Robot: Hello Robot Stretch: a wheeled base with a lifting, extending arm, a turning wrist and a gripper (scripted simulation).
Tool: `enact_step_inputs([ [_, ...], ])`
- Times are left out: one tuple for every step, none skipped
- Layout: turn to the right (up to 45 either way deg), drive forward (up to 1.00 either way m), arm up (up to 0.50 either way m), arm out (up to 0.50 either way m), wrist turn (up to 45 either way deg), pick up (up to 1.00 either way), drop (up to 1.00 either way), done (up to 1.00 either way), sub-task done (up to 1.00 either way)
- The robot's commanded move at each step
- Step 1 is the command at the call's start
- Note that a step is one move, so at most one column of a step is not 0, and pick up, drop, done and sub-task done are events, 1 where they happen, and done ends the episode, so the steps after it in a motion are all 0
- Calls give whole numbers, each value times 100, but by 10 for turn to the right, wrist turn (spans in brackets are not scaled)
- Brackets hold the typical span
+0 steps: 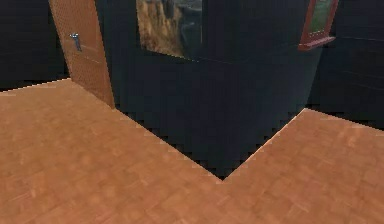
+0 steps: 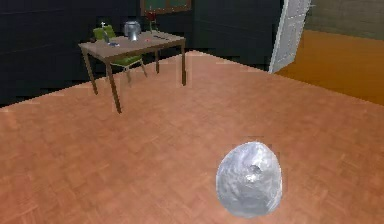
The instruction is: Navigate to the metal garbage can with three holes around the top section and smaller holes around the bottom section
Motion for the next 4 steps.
enact_step_inputs([
  [-450, 0, 0, 0, 0, 0, 0, 0, 0],
  [-30, 0, 0, 0, 0, 0, 0, 0, 0],
  [0, 100, 0, 0, 0, 0, 0, 0, 0],
  [-330, 0, 0, 0, 0, 0, 0, 0, 0],
])
